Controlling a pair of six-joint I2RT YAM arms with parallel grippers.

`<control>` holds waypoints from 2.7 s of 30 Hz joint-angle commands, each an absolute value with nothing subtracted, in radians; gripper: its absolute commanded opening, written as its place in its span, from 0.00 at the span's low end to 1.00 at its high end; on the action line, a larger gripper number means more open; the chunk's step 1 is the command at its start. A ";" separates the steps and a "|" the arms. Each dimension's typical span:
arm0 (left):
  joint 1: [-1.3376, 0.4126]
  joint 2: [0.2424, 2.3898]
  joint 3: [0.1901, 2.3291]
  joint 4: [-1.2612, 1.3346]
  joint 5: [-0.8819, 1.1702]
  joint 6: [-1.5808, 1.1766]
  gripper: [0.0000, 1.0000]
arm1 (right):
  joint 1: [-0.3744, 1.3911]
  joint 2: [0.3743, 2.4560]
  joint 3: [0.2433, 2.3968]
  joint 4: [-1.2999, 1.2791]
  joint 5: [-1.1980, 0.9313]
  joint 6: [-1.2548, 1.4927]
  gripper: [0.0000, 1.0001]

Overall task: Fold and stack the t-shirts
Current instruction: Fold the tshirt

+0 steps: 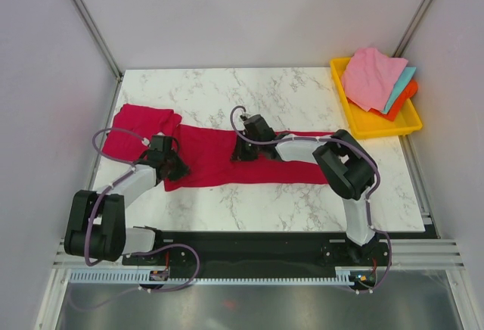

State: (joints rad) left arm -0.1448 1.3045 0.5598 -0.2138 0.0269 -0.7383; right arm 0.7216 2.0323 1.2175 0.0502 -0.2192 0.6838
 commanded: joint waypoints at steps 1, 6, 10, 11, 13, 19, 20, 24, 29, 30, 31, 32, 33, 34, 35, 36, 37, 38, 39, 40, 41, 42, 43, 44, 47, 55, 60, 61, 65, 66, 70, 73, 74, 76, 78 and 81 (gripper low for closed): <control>-0.121 1.335 0.598 -0.264 -0.055 -0.785 0.21 | 0.723 2.039 1.258 -0.021 -0.149 0.660 0.19; -0.120 1.264 0.604 -0.262 -0.060 -0.747 0.21 | 0.722 1.928 1.213 -0.020 -0.077 0.612 0.28; -0.126 1.106 0.571 -0.256 -0.054 -0.703 0.30 | 0.721 1.774 1.146 -0.021 0.050 0.560 0.44; -0.126 1.067 0.558 -0.253 -0.060 -0.701 0.35 | 0.716 1.751 1.138 -0.020 0.095 0.551 0.47; -0.129 0.970 0.522 -0.249 -0.081 -0.704 0.54 | 0.710 1.694 1.115 -0.037 0.145 0.534 0.47; -0.129 0.815 0.460 -0.229 -0.077 -0.727 0.98 | 0.664 1.464 0.936 0.017 0.395 0.592 0.53; -0.129 0.799 0.453 -0.224 -0.075 -0.730 0.99 | 0.644 1.430 0.913 0.017 0.422 0.603 0.54; -0.129 0.758 0.407 -0.147 -0.003 -0.721 1.00 | 0.583 1.290 0.799 0.012 0.501 0.629 0.59; -0.129 0.791 0.394 -0.104 0.077 -0.735 0.99 | 0.470 1.204 0.677 -0.084 0.531 0.672 0.69; -0.129 0.817 0.400 -0.104 0.084 -0.735 0.99 | 0.450 1.195 0.664 -0.095 0.528 0.678 0.69; -0.129 0.828 0.402 -0.104 0.092 -0.735 0.98 | 0.433 1.184 0.640 -0.103 0.520 0.683 0.70; -0.129 0.840 0.403 -0.106 0.101 -0.739 0.97 | 0.410 1.178 0.629 -0.109 0.514 0.689 0.71; -0.129 0.851 0.403 -0.106 0.106 -0.742 0.97 | 0.402 1.177 0.620 -0.115 0.525 0.695 0.76; -0.129 0.856 0.403 -0.104 0.110 -0.744 0.96 | 0.397 1.175 0.606 -0.139 0.546 0.728 0.82; -0.129 0.861 0.402 -0.107 0.113 -0.750 0.93 | 0.384 1.177 0.597 -0.147 0.580 0.745 0.91; -0.129 0.864 0.400 -0.109 0.110 -0.756 0.92 | 0.371 1.177 0.589 -0.155 0.589 0.762 0.91; -0.129 0.862 0.397 -0.112 0.104 -0.768 0.91 | 0.362 1.183 0.577 -0.167 0.597 0.787 0.92; -0.129 0.865 0.394 -0.112 0.098 -0.775 0.91 | 0.342 1.187 0.575 -0.178 0.610 0.804 0.93; -0.129 0.873 0.391 -0.112 0.097 -0.782 0.91 | 0.331 1.193 0.575 -0.198 0.612 0.816 0.93; -0.129 0.879 0.391 -0.113 0.094 -0.788 0.91 | 0.324 1.212 0.577 -0.204 0.618 0.825 0.92; -0.129 0.888 0.391 -0.114 0.091 -0.798 0.91 | 0.308 1.222 0.577 -0.210 0.620 0.845 0.93; -0.129 0.894 0.391 -0.115 0.089 -0.802 0.91 | 0.301 1.233 0.575 -0.213 0.618 0.854 0.92; -0.129 0.908 0.391 -0.117 0.086 -0.807 0.91 | 0.295 1.255 0.572 -0.219 0.615 0.867 0.91; -0.129 0.911 0.393 -0.121 0.078 -0.819 0.91 | 0.279 1.267 0.571 -0.221 0.609 0.879 0.90; -0.129 0.933 0.390 -0.138 0.069 -0.842 0.91 | 0.268 1.318 0.571 -0.213 0.571 0.891 0.89; -0.141 0.856 0.310 -0.242 0.012 -0.934 0.93 | 0.270 1.414 0.558 -0.150 0.468 0.907 0.86; -0.141 0.837 0.291 -0.270 -0.032 -0.956 0.95 | 0.270 1.405 0.542 -0.143 0.460 0.911 0.82; -0.141 0.845 0.291 -0.273 -0.037 -0.977 0.95 | 0.270 1.405 0.538 -0.140 0.459 0.917 0.79; -0.141 0.932 0.301 -0.261 -0.057 -1.031 0.94 | 0.272 1.399 0.532 -0.135 0.451 0.913 0.70; -0.141 0.954 0.308 -0.229 -0.058 -1.038 0.93 | 0.272 1.391 0.528 -0.124 0.443 0.911 0.67; -0.141 1.118 0.351 -0.134 -0.064 -1.066 0.85 | 0.279 1.374 0.512 -0.112 0.439 0.905 0.54; -0.141 1.208 0.402 -0.065 -0.060 -1.063 0.70 | 0.287 1.391 0.503 -0.097 0.425 0.908 0.43; -0.141 1.266 0.426 -0.037 -0.049 -1.054 0.63 | 0.288 1.396 0.505 -0.098 0.419 0.908 0.39; -0.144 1.325 0.455 -0.003 -0.046 -1.051 0.46 | 0.290 1.404 0.505 -0.112 0.404 0.914 0.30; -0.149 1.417 0.509 0.040 -0.031 -1.045 0.37 | 0.299 1.373 0.488 -0.127 0.391 0.916 0.18; -0.176 1.539 0.618 0.051 -0.009 -1.017 0.13 | 0.356 1.284 0.444 -0.152 0.387 0.931 0.08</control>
State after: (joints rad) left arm -0.1513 1.4345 0.5449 0.0280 -0.0113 -1.0458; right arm 0.3050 1.3479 0.5079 -0.0681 0.4572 0.9035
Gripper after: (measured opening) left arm 0.177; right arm 0.121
